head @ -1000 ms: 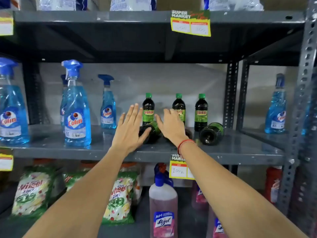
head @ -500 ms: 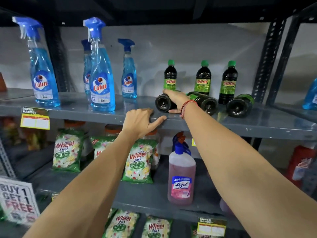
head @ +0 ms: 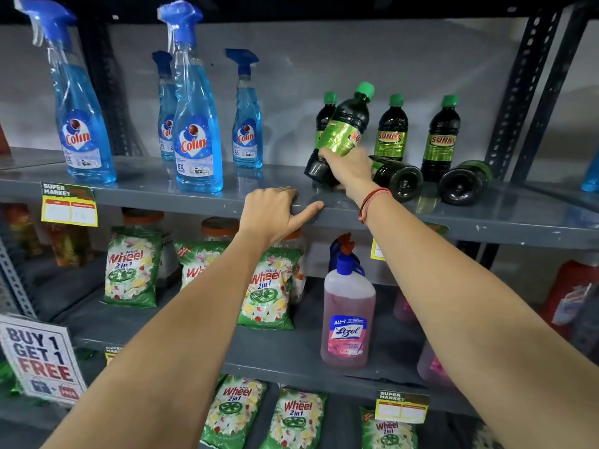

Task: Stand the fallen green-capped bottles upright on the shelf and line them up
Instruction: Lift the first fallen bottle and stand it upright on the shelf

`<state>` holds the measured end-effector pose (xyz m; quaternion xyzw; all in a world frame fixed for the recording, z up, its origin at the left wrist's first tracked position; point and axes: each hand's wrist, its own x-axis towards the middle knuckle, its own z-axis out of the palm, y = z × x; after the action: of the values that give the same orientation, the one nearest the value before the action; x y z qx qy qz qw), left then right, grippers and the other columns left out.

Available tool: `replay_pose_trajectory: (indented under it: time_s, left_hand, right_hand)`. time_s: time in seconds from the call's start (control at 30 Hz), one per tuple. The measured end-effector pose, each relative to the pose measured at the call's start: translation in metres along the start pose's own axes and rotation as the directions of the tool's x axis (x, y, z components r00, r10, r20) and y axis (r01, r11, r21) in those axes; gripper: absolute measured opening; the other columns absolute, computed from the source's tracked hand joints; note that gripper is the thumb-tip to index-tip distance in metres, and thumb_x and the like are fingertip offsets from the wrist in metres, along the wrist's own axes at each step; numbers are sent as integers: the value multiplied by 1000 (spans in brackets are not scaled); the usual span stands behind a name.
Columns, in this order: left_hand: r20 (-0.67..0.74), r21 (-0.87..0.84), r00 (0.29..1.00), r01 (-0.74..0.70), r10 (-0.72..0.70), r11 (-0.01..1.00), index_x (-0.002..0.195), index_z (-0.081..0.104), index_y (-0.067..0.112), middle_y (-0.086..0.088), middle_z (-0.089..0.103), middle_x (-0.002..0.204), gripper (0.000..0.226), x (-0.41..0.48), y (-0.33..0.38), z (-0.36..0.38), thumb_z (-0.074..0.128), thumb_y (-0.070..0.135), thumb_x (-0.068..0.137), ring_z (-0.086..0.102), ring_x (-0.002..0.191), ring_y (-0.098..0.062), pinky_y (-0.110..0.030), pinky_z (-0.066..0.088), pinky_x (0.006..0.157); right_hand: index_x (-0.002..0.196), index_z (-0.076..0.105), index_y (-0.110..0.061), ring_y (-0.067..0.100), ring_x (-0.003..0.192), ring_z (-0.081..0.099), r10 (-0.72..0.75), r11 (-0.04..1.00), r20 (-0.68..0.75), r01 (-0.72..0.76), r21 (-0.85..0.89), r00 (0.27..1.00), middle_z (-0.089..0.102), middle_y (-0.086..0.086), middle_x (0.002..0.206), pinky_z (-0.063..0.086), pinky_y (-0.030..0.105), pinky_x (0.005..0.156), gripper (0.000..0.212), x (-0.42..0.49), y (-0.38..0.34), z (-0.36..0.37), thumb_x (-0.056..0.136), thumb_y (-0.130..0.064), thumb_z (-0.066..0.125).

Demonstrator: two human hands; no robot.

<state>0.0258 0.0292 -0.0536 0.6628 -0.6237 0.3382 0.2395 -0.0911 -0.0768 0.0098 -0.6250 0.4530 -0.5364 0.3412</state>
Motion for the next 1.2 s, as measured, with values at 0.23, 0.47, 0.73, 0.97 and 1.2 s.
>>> replay_pose_trajectory:
  time_s: [0.23, 0.47, 0.73, 0.97, 1.2]
  left_hand:
    - [0, -12, 1000, 0, 0, 1000, 87, 68, 10, -8, 73, 82, 87, 0, 0, 1, 10, 74, 79, 65, 73, -27, -31, 40, 57]
    - [-2, -6, 1000, -9, 9, 1000, 86, 67, 11, -7, 72, 81, 84, 0, 0, 0, 11, 73, 79, 64, 73, -26, -30, 37, 56]
    - [-14, -29, 1000, -7, 7, 1000, 91, 68, 11, -7, 74, 93, 85, 1, -1, 2, 11, 73, 80, 66, 80, -25, -33, 47, 62]
    - [-15, -23, 1000, -6, 5, 1000, 89, 69, 13, -5, 74, 92, 83, 0, 0, 2, 13, 73, 81, 67, 78, -25, -30, 42, 59]
    - [-8, -30, 1000, -14, 14, 999, 92, 68, 12, -6, 74, 96, 86, 1, -1, 1, 12, 76, 79, 67, 82, -25, -33, 47, 63]
  right_hand:
    - [116, 39, -5, 37, 108, 54, -265, 884, 35, 257, -390, 964, 55, 18, 118, 39, 36, 79, 68, -11, 7, 0, 69, -40, 74]
    - [123, 38, -9, 25, 105, 55, -127, 982, 121, 142, -124, 984, 56, 10, 119, 45, 35, 84, 78, 1, 10, 1, 62, -37, 78]
    - [124, 41, -4, 29, 113, 51, -198, 940, 91, 216, -265, 976, 54, 15, 122, 44, 38, 91, 94, 6, 15, 5, 53, -46, 85]
    - [118, 48, -9, 26, 110, 56, -163, 965, 148, 188, -182, 976, 61, 10, 116, 47, 35, 91, 77, 7, 15, 3, 56, -37, 85]
    - [123, 44, -7, 28, 116, 50, -210, 948, 134, 235, -215, 969, 57, 12, 122, 43, 38, 97, 89, 5, 15, 5, 55, -48, 84]
